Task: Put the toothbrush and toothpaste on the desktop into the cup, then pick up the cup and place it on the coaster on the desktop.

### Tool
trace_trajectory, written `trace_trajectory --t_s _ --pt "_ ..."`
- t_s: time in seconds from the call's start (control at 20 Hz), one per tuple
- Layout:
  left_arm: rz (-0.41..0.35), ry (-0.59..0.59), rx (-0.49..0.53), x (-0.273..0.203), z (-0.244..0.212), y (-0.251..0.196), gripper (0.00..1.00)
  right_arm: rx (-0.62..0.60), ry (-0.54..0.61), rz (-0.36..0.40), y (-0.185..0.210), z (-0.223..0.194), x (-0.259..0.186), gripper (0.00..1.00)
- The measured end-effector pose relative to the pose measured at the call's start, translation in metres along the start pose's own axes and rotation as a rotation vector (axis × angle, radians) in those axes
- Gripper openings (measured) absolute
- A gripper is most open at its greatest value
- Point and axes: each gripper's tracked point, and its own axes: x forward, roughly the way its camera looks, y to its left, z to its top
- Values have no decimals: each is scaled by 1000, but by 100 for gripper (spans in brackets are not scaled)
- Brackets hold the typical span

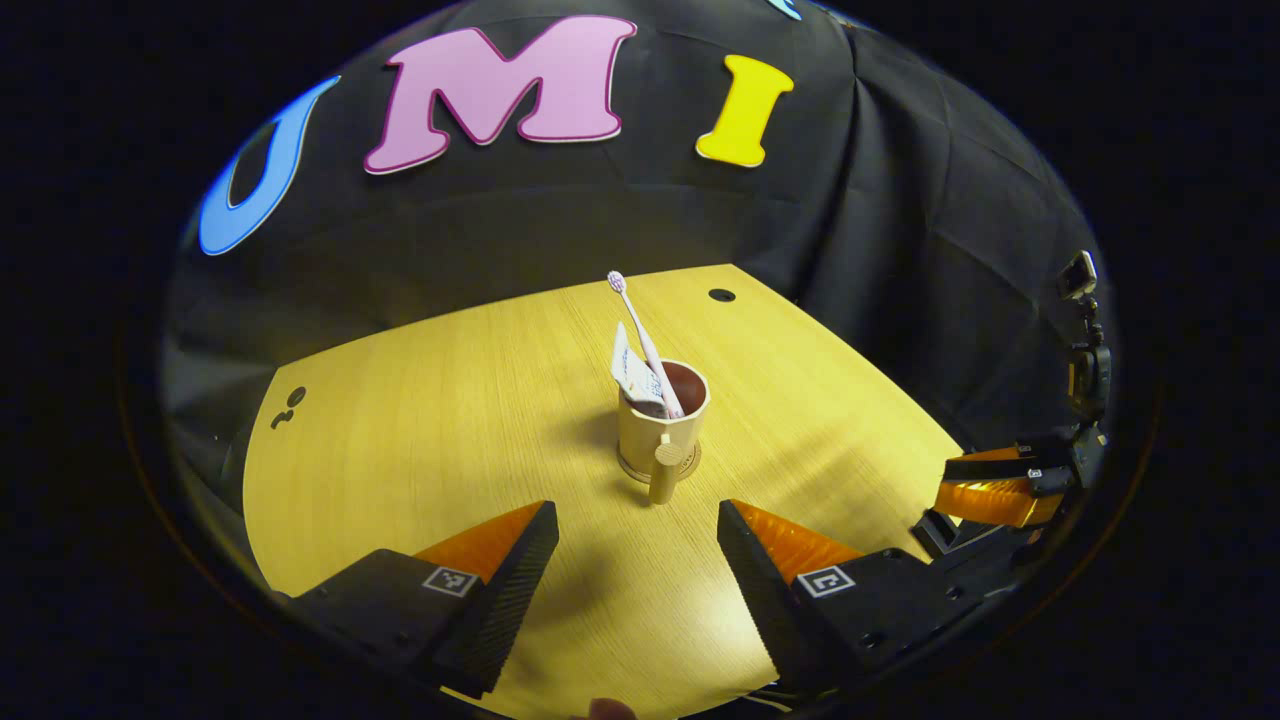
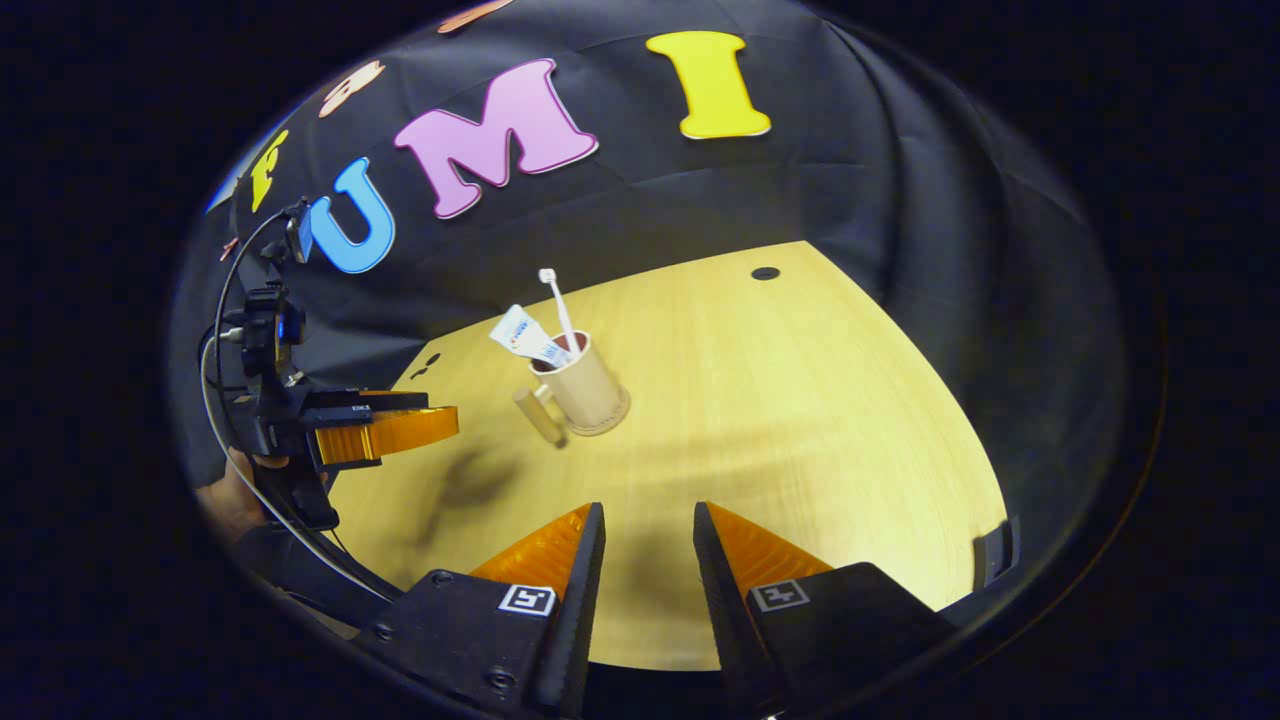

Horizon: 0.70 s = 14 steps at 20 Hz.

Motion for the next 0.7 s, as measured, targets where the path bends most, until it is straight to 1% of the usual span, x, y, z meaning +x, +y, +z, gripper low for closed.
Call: trace_trajectory --t_s 0.05,0.1,0.15,0.25,0.3,0.45,0.55,0.6,0.65,0.7 --pt "5 -7 -12 -7 -1 4 100 -5 -4 18 13 3 3 55" --pt "6 -14 -25 -13 -2 5 100 -12 -8 34 24 7 4 55" --pt "3 -16 -34 -19 -3 7 100 -20 -10 49 35 9 6 46" --pt "5 -24 -47 -31 -4 12 99 -44 -8 80 57 12 8 46" --pt "4 -31 -55 -36 -5 14 99 -57 -12 93 67 14 8 55" --pt "8 -53 -69 -52 -4 20 98 -79 -13 134 96 19 11 55" --pt "10 -64 -66 -60 -3 23 98 -92 -13 157 114 21 12 62" --pt "11 -69 -62 -63 -3 23 98 -99 -16 165 123 22 12 62" --pt "10 -73 -56 -66 -2 23 98 -104 -19 172 129 24 12 53" --pt "10 -78 -51 -68 -3 22 98 -107 -22 179 137 26 13 62"
